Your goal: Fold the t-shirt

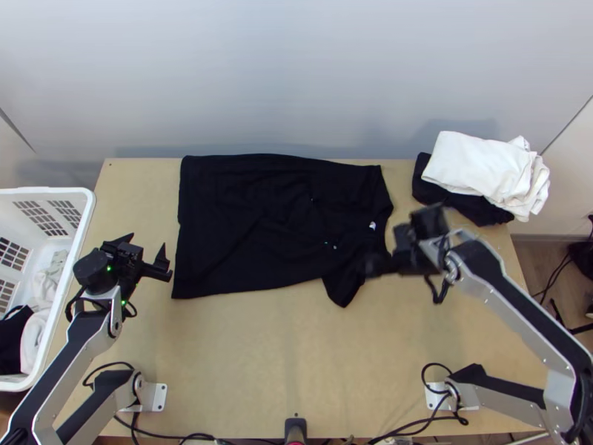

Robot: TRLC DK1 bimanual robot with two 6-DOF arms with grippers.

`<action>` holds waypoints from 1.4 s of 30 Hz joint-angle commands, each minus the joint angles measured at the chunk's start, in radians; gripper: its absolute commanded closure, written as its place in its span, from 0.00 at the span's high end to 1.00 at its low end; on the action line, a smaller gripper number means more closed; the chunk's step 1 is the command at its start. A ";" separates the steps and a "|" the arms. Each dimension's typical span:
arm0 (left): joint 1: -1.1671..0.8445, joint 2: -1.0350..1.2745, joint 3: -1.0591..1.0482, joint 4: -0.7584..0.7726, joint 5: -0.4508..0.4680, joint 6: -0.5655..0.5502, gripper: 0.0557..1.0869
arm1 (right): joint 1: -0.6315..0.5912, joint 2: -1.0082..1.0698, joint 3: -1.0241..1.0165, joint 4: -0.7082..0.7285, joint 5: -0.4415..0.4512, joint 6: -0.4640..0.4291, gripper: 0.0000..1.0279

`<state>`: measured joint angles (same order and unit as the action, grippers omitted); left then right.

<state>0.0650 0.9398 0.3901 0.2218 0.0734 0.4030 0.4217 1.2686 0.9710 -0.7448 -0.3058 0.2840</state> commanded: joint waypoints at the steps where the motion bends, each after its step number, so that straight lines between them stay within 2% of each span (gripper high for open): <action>1: -0.007 -0.032 -0.005 -0.021 -0.004 -0.016 0.93 | 0.045 -0.020 -0.210 0.097 0.002 0.037 0.96; 5: -0.005 -0.064 -0.014 -0.044 -0.007 -0.016 0.93 | 0.043 0.043 -0.235 0.174 0.000 0.050 0.95; 14: 0.001 -0.102 -0.030 -0.058 -0.007 -0.015 0.93 | 0.045 0.064 -0.137 0.206 -0.004 0.086 0.95; 21: -0.004 -0.130 -0.056 -0.065 -0.011 -0.015 0.93 | 0.045 0.063 -0.124 0.200 -0.061 0.107 0.95; 27: -0.004 -0.134 -0.060 -0.065 -0.012 -0.015 0.93 | 0.086 0.144 -0.120 0.214 -0.095 0.106 0.95; 30: -0.005 -0.137 -0.056 -0.065 -0.012 -0.015 0.93 | 0.091 0.201 -0.129 0.245 -0.093 0.084 0.87; 33: -0.005 -0.139 -0.051 -0.065 -0.014 -0.015 0.93 | 0.089 0.245 -0.123 0.257 -0.092 0.061 0.86; 38: -0.005 -0.147 -0.051 -0.070 -0.020 -0.013 0.93 | 0.054 0.236 -0.135 0.294 -0.087 0.003 0.46; 39: -0.005 -0.148 -0.050 -0.070 -0.021 -0.013 0.93 | 0.043 0.226 -0.135 0.297 -0.081 -0.009 0.37; 41: -0.005 -0.148 -0.053 -0.071 -0.021 -0.013 0.93 | 0.025 0.195 -0.137 0.297 -0.055 -0.031 0.07; 42: -0.005 -0.150 -0.054 -0.071 -0.021 -0.013 0.93 | 0.017 0.179 -0.133 0.297 -0.044 -0.034 0.03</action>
<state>0.0597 0.7963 0.3382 0.1539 0.0551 0.3893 0.4808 1.4818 0.8391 -0.4648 -0.3878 0.3046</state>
